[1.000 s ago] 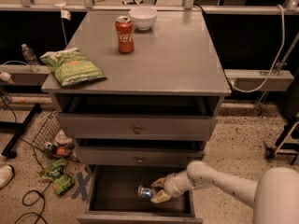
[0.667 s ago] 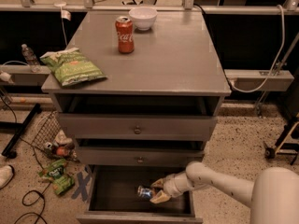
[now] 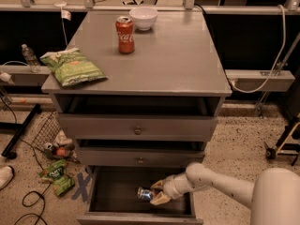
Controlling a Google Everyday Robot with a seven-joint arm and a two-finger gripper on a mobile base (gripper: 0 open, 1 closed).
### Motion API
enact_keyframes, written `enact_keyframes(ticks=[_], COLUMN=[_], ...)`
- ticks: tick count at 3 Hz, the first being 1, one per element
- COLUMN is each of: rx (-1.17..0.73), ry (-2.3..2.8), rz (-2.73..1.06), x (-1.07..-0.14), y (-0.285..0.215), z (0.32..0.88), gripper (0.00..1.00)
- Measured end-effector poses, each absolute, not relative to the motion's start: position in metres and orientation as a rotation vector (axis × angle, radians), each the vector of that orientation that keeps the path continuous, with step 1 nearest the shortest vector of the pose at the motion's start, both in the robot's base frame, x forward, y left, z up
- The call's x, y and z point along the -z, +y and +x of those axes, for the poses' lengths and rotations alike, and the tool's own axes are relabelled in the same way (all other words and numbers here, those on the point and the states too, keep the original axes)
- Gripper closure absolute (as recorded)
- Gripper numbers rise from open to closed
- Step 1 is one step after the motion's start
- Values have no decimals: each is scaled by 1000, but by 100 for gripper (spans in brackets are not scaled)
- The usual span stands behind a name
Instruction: Place redbull can into bottom drawer
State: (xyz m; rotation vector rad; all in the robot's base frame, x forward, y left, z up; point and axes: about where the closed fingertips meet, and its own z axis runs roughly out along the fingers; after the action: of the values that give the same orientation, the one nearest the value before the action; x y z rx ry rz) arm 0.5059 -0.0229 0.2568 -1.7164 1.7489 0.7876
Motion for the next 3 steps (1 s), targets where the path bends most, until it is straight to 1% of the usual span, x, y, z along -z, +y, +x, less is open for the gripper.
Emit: enact_keyframes(ticks=[2, 3], rx=[-798, -802], ry=[1746, 1745], rz=[-1719, -1720], x=[-255, -254], y=[-19, -17], z=[503, 502], gripper=[12, 0])
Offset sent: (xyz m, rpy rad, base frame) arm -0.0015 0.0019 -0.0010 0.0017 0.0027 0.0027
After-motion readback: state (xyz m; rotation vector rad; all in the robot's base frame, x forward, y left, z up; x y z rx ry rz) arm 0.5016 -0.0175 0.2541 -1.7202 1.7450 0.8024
